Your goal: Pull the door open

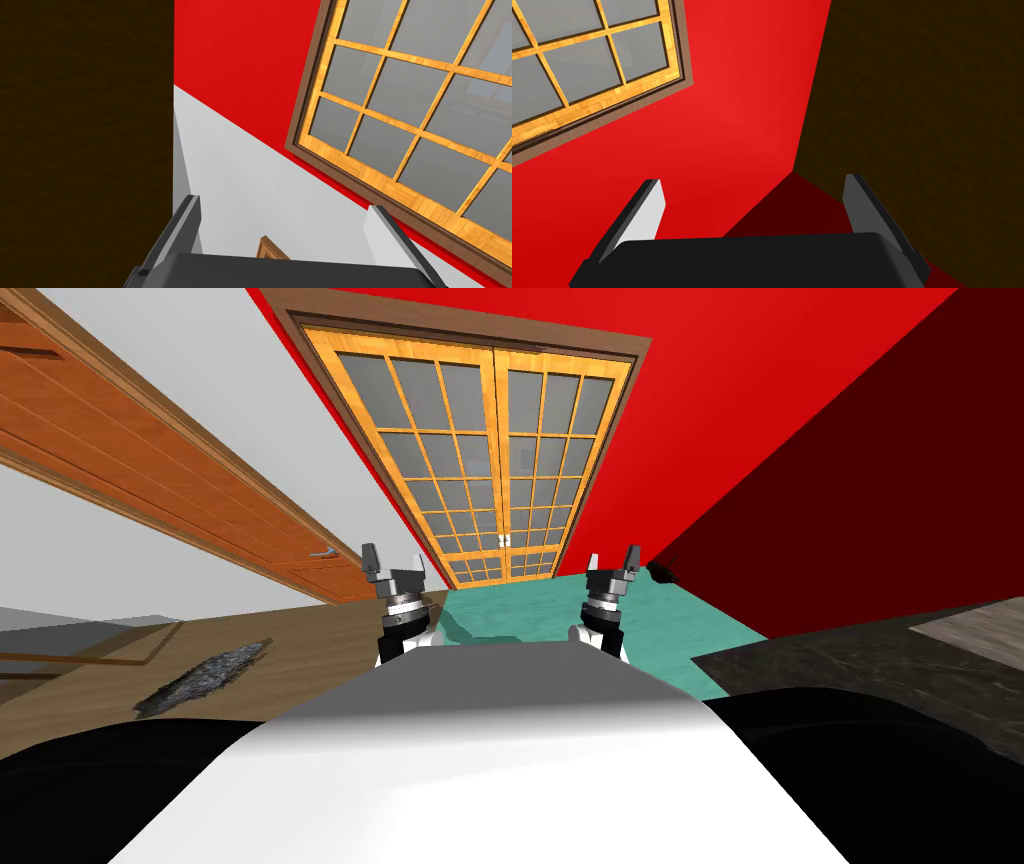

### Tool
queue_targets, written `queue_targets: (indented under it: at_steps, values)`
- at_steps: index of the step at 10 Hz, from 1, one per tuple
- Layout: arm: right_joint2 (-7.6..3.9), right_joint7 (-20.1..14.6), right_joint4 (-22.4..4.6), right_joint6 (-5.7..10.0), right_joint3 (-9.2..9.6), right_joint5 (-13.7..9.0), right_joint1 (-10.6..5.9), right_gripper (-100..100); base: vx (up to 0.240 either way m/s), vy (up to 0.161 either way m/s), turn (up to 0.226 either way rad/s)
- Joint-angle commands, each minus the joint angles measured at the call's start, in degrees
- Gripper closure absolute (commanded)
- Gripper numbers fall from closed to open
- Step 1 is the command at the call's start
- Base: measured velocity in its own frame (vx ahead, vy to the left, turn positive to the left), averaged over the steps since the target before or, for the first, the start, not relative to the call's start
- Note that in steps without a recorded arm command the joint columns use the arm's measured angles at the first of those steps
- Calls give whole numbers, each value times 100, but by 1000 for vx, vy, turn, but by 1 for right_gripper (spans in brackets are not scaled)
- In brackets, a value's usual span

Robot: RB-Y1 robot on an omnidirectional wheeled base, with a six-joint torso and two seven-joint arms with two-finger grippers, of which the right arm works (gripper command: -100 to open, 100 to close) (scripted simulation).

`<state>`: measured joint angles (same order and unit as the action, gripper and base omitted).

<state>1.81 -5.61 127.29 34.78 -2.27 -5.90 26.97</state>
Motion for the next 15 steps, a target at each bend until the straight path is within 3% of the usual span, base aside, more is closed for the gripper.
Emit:
queue_targets:
  at_steps: [1, 15]
  values:
    - [-113, -181, -202, 89, 83, -194, -17, -100, 99, -67, 190]
    - [-766, -1496, -1675, 740, 682, -1606, -146, -100, 134, 17, 116]
